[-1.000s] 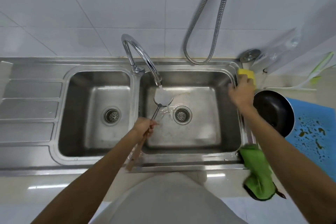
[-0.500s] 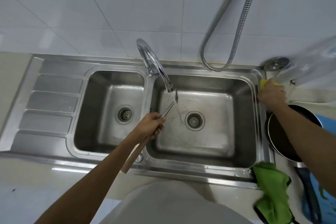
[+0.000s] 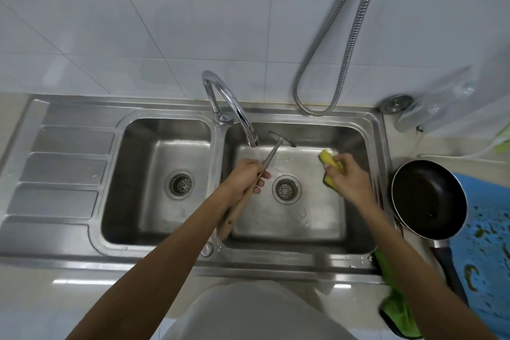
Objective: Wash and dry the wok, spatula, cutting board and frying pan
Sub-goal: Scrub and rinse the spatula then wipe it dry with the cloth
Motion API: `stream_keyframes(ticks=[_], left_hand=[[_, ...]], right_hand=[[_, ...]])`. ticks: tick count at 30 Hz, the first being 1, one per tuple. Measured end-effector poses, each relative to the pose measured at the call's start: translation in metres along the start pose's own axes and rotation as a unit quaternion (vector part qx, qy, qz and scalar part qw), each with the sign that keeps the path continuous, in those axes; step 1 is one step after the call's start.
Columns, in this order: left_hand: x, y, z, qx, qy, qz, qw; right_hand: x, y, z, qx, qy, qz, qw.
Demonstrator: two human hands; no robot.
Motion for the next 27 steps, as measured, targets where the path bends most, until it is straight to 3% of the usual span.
stream_keyframes(ticks=[2, 5, 13, 17, 21, 25, 27], left_hand=[[0.000, 0.000, -0.003, -0.020, -0.005, -0.039, 0.999], [-0.012, -0.011, -0.009, -0.025, -0.015, -0.049, 0.998], [-0.049, -0.044, -0.034, 0.010, -0.034, 0.068, 0.997], [-0.061, -0.047, -0.040, 0.006, -0.035, 0.062, 0.997], [-0.055, -0.051, -0.036, 0.016, -0.008, 0.046, 0.999], [-0.064, -0.038, -0.037, -0.022, -0.027, 0.063, 0.997], [-0.059, -0.035, -0.036, -0.018, -0.023, 0.048, 0.998]], right_hand=[[-0.011, 0.023, -0.022, -0.013, -0.015, 0.035, 0.999], [-0.041, 0.056, -0.049, -0.011, -0.107, 0.032, 0.994], [-0.120, 0.133, -0.076, -0.014, -0.342, -0.081, 0.936], [-0.115, 0.134, -0.056, 0.013, -0.316, -0.093, 0.944], [-0.116, 0.157, -0.094, -0.055, -0.377, -0.086, 0.921], [-0.104, 0.124, -0.054, 0.038, -0.284, -0.130, 0.949], [-0.112, 0.127, -0.064, 0.041, -0.305, -0.136, 0.942]])
Point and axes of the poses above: each hand's wrist, its own z-axis towards the middle knuckle, its own y-axis out of the palm, x = y × z, the point moved 7 cm from there along z, towards the middle knuckle, and after that the axes turned 1 degree about z, right-handed, at the moved point
